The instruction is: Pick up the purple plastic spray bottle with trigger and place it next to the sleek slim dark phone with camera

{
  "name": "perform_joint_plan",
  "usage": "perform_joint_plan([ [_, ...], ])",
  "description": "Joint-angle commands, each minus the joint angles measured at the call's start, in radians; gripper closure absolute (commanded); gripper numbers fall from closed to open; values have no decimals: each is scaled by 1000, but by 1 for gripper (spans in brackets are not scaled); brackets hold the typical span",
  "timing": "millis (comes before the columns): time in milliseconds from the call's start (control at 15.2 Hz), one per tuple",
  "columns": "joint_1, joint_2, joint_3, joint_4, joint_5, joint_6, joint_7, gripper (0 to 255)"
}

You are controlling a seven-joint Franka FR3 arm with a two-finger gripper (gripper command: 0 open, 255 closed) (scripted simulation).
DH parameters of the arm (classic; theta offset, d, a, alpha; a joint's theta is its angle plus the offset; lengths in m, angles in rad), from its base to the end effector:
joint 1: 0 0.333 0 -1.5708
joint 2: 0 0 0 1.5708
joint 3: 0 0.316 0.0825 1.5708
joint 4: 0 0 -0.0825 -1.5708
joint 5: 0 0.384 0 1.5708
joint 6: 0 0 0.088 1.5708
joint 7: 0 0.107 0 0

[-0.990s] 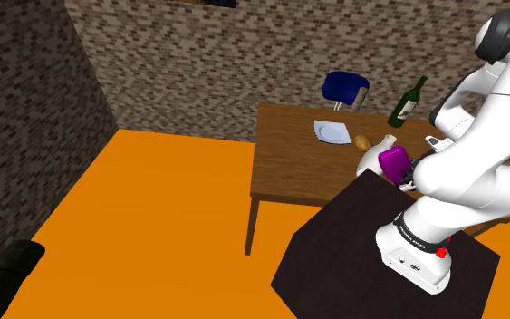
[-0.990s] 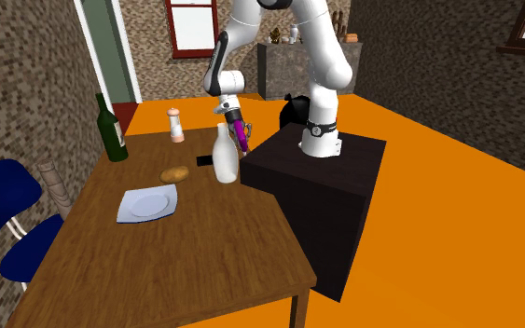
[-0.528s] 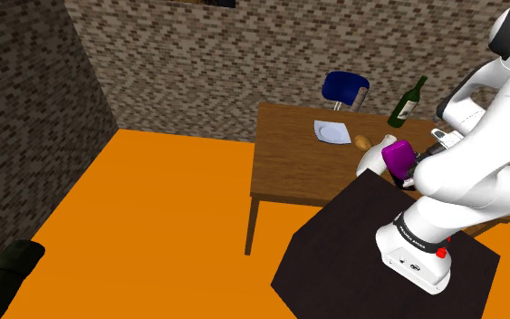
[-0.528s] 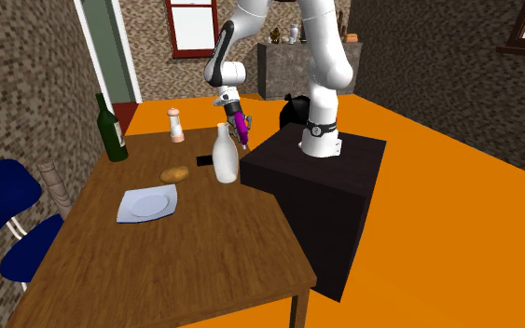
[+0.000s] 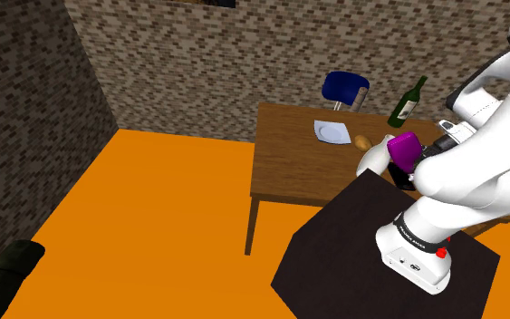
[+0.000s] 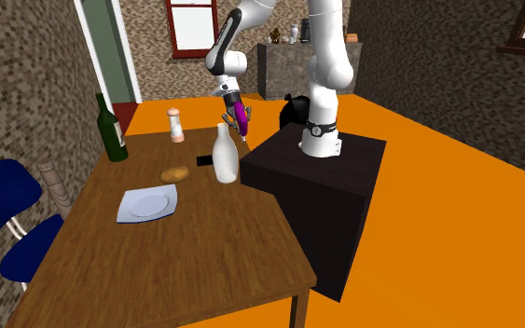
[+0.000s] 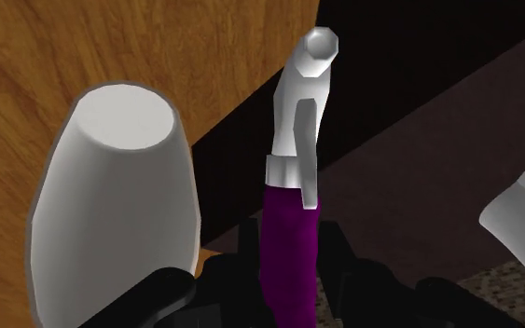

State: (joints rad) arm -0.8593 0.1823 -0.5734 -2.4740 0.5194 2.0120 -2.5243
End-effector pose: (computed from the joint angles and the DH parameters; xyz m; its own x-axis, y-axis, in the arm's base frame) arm 0.0756 -0.4006 0.2022 0.6722 0.4782 0.5652 0.6771 -0.7058 -0.2081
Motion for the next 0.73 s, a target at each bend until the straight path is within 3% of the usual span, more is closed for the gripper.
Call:
perform_joint_plan([
  [0, 5, -38, -8, -5, -27, -17, 28, 255],
  [660, 8, -188, -26, 2, -133, -113, 143, 255],
])
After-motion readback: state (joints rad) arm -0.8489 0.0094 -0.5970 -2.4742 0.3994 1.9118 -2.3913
